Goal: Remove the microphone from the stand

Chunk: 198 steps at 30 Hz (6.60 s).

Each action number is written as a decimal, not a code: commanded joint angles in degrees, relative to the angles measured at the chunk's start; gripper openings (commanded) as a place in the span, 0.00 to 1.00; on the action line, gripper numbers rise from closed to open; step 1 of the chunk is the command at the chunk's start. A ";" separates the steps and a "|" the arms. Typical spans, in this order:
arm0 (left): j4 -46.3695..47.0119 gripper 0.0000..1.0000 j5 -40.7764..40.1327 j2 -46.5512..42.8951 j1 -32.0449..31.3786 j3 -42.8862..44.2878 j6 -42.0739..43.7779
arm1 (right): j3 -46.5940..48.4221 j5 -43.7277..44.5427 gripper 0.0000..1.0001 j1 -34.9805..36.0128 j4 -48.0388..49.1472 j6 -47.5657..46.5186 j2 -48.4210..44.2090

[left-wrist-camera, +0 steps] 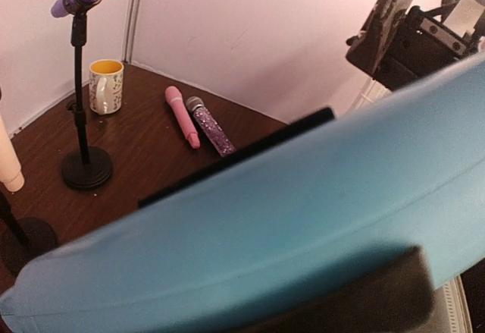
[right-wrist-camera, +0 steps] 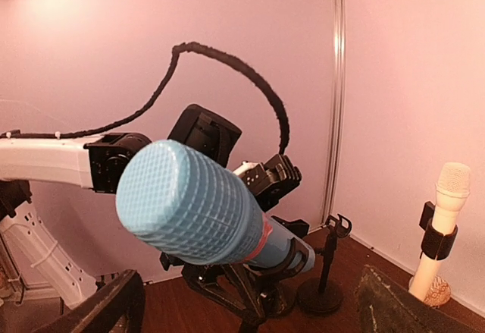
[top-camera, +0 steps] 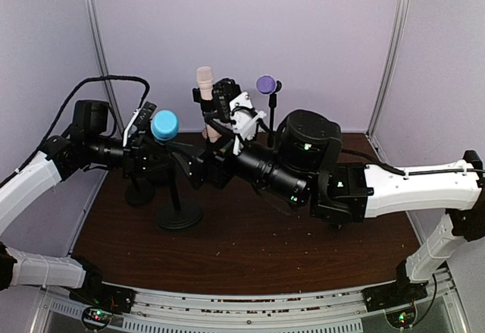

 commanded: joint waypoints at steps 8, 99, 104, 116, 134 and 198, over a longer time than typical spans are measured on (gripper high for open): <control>-7.50 0.00 9.12 2.37 -0.62 6.12 3.31 | 4.99 -10.03 0.97 -1.97 1.03 -16.38 5.60; -21.30 0.00 -3.89 2.04 11.59 -1.51 37.30 | -1.86 -8.73 0.03 -55.81 -48.42 43.43 8.35; -17.26 0.00 -1.88 0.95 14.71 -4.91 37.75 | 1.23 -9.53 0.07 -59.43 -50.68 44.99 15.06; -8.48 0.00 -2.71 -0.94 17.06 -12.45 39.78 | 11.07 -7.80 0.23 -63.74 -60.69 46.02 25.49; -5.92 0.33 -1.71 1.83 23.52 -19.25 48.61 | 9.17 -11.21 0.41 -64.12 -56.22 50.30 28.29; -13.15 0.98 -16.72 4.13 26.94 -5.68 49.95 | -1.80 -7.56 0.58 -53.39 -40.41 44.69 13.09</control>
